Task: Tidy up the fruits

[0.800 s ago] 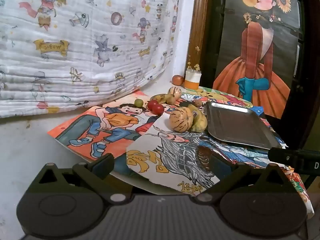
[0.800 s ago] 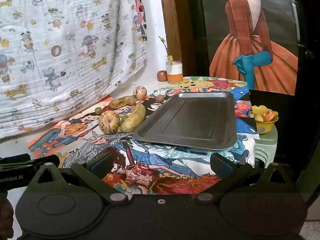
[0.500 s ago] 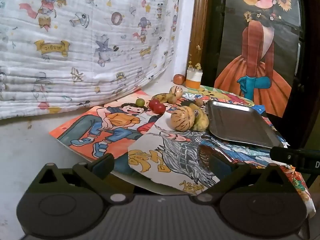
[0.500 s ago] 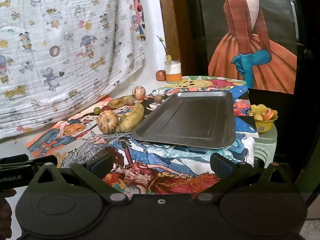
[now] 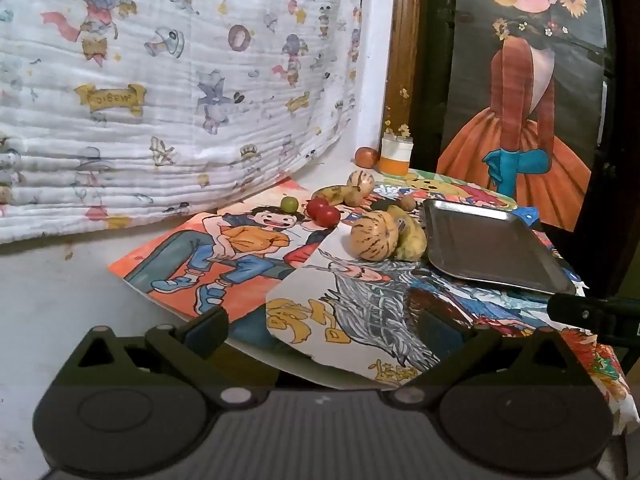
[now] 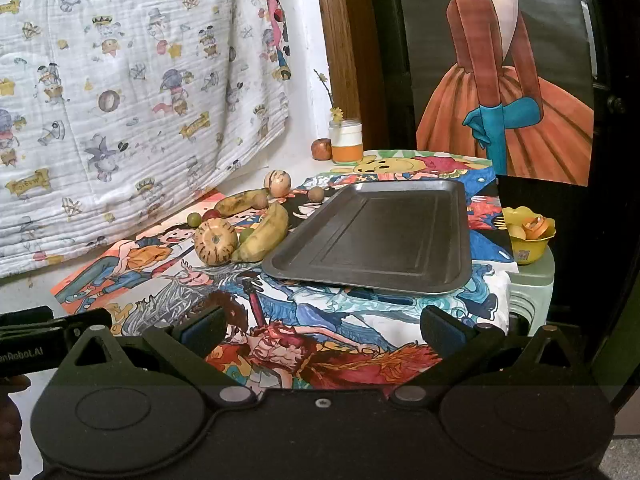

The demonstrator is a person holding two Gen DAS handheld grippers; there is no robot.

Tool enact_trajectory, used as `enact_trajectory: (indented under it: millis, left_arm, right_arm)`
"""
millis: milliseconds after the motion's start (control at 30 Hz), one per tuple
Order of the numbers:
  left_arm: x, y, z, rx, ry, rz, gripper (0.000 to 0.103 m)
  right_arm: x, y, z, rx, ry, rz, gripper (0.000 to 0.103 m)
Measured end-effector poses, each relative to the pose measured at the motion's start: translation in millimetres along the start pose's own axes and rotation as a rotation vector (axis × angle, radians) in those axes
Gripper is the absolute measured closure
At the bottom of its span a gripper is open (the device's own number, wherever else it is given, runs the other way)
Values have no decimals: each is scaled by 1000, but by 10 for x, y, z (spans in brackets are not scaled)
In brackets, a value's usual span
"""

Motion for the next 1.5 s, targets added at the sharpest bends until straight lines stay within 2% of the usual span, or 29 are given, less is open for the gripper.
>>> enact_trajectory:
  millis: [1500]
  left_arm:
    - [-41, 11, 1, 3, -4, -1, 0]
  right_arm:
    - [-40, 12, 38, -1, -13, 7, 0]
Point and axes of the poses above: each gripper's, at about its wrist camera, not at the fingertips, and z roughly the way its jaws point, y to its right, x to its top, the point moved 9 cm from there along z, roughly the way its jaws point, and after that the axes turned 14 degrees about z, right-handed, at the moved point
